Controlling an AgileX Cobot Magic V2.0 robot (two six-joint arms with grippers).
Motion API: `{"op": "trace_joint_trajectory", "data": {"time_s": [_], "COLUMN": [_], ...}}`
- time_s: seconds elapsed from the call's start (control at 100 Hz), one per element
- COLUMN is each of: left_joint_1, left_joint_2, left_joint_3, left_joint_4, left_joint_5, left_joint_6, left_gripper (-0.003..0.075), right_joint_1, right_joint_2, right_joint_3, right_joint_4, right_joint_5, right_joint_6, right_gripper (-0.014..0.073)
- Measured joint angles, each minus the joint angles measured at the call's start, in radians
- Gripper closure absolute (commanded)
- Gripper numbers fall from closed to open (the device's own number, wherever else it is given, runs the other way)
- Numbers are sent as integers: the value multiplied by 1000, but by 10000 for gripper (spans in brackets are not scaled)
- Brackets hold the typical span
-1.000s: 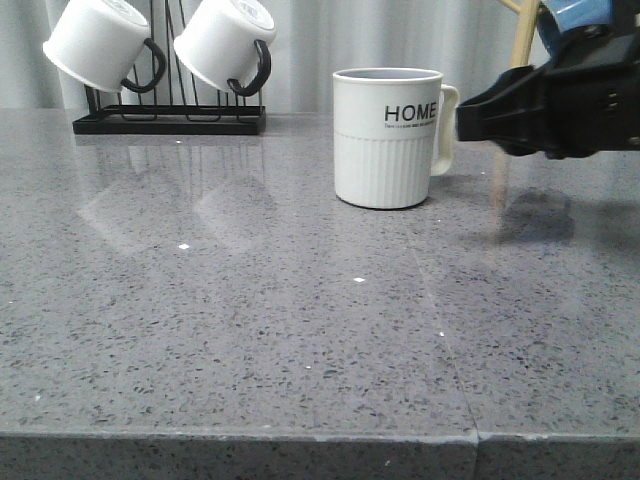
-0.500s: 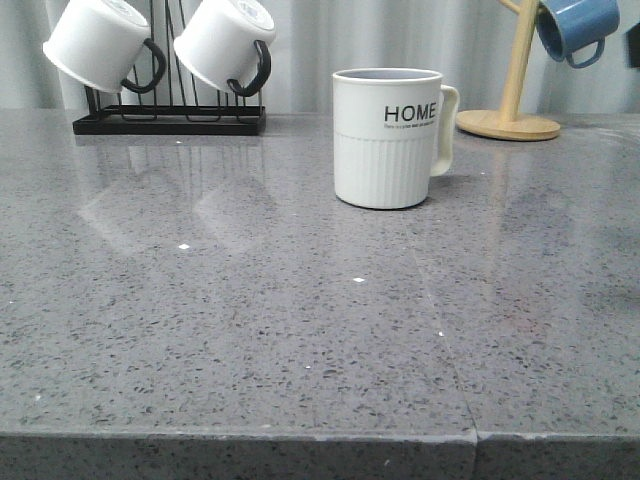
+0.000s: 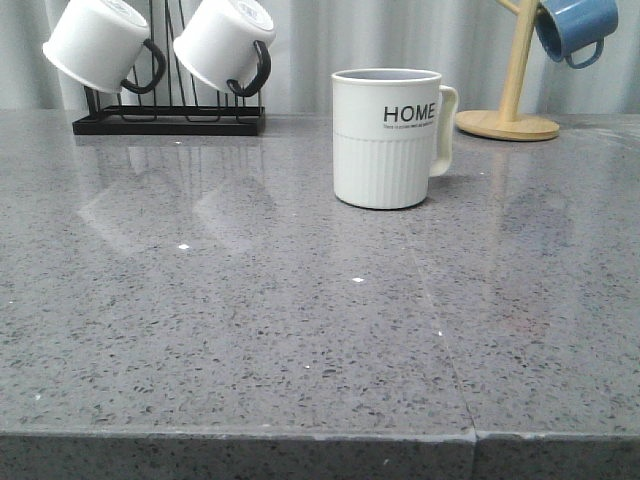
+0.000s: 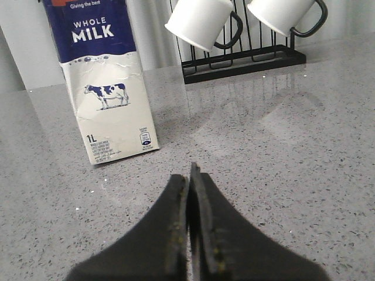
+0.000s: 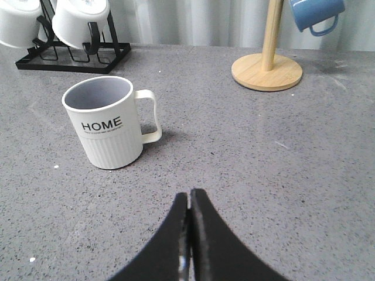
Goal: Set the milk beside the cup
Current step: 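Reach the left gripper to the milk carton and grasp it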
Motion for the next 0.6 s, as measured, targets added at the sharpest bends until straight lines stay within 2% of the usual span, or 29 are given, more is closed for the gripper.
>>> {"op": "trace_joint_trajectory", "data": {"time_s": [0.22,0.4,0.49,0.6], "left_joint_1": [0,0,0,0], "left_joint_2": [0,0,0,40], "left_joint_3": [0,-3,-31,-141], "left_joint_4": [1,-71,-94,-102], "left_joint_5": [-25,-263,-203,-109], "left_joint_6": [0,0,0,0], "left_gripper": [741,741,741,741], "right_joint_1": [0,0,0,0], "right_joint_2": [-56,-56,-56,-56], "right_joint_3": [0,0,0,0], "right_joint_4": [2,2,2,2], "right_joint_5": [38,40,42,42], "right_joint_6": [0,0,0,0], "right_gripper": [651,651,651,651]}}
